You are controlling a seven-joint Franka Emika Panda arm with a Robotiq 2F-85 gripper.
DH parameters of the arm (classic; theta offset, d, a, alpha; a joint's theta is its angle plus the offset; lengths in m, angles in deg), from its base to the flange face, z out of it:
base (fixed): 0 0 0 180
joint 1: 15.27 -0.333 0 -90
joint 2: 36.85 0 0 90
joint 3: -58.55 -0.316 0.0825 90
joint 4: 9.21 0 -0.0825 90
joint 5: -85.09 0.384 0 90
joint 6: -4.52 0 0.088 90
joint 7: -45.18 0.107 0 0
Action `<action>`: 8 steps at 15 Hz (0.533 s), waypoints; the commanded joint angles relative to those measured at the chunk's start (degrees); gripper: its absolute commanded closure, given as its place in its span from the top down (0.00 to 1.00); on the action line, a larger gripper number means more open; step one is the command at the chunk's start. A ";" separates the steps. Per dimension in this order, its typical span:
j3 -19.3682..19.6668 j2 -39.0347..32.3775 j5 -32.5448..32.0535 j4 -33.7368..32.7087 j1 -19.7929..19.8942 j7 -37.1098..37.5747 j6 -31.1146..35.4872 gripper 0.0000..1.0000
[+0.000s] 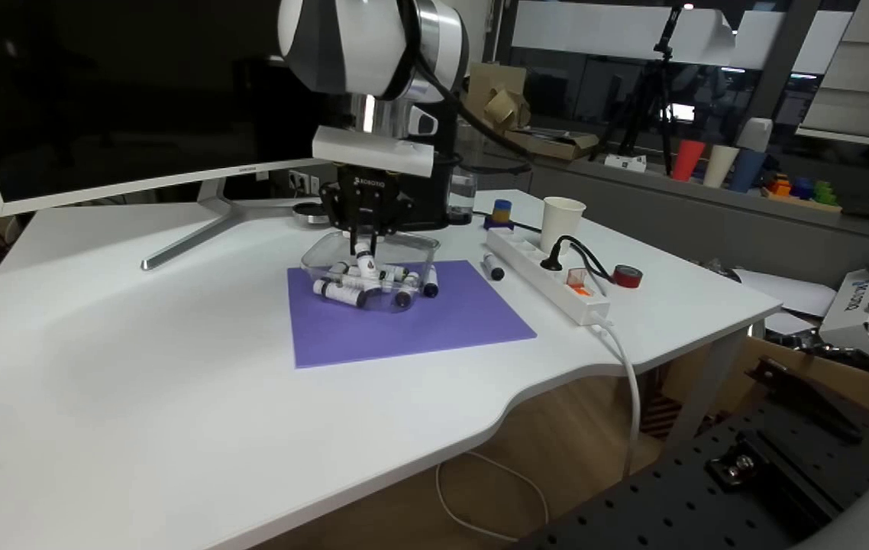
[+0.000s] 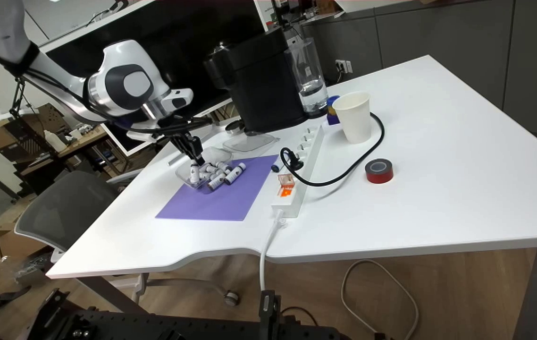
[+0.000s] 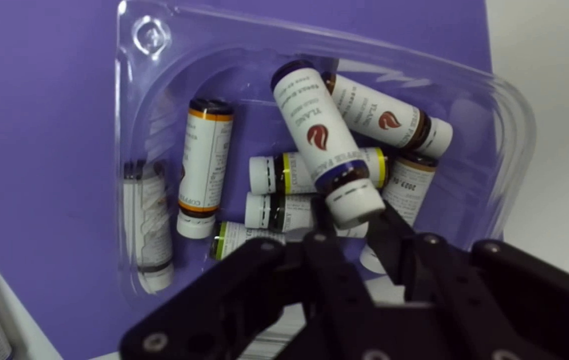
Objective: Put a bottle on the table
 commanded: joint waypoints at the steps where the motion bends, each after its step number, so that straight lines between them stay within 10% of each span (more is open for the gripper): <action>1: 2.76 6.11 -3.41 6.54 -2.77 5.05 2.48 0.06; 8: 11.43 17.09 -13.74 18.72 -8.71 17.91 8.76 0.06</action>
